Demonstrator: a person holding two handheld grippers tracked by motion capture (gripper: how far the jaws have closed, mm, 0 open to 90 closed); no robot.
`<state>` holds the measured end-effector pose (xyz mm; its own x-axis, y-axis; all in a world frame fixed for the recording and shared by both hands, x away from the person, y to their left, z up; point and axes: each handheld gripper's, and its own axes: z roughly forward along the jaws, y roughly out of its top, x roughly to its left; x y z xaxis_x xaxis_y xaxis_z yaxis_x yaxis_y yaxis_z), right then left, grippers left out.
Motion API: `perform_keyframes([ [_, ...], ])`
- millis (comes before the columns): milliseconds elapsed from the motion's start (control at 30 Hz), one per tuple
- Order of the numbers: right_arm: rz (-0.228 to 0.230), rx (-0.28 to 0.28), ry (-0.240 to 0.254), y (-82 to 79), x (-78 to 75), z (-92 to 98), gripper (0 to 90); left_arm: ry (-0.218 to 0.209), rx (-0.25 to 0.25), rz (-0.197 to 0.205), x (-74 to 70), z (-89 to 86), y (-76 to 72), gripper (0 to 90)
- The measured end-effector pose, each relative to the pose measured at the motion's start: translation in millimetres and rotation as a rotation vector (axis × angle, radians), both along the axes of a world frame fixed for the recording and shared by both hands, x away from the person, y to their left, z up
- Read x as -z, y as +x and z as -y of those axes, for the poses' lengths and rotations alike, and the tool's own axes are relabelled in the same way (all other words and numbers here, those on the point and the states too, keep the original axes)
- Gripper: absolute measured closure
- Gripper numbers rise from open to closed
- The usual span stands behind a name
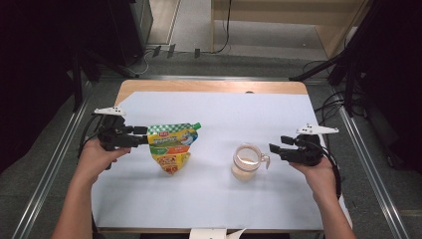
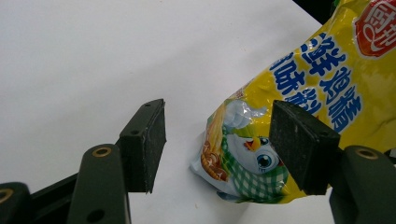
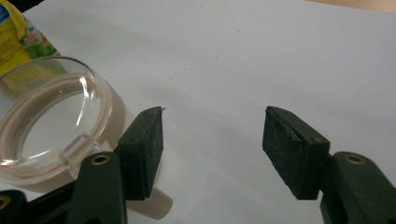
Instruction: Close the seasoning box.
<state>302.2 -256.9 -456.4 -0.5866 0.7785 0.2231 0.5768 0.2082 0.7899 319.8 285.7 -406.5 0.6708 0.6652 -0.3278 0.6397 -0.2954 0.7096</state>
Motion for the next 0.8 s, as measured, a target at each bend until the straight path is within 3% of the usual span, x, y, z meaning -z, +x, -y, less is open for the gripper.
perform_keyframes([
  [67, -0.005, 0.011, 0.004, 0.6, 2.0, 3.0, 36.9, 0.004, -0.002, -0.002, 0.3, -0.5, 0.1, 37.4],
  [233, 0.045, 0.018, -0.035, 1.9, 8.9, 7.0, 29.0, 0.008, -0.001, -0.003, 2.1, -0.9, 0.5, 37.2],
  [800, 0.029, 0.043, -0.029, 5.8, 16.2, 10.2, 25.6, 0.013, -0.024, 0.001, 5.5, -1.4, 1.4, 34.7],
])
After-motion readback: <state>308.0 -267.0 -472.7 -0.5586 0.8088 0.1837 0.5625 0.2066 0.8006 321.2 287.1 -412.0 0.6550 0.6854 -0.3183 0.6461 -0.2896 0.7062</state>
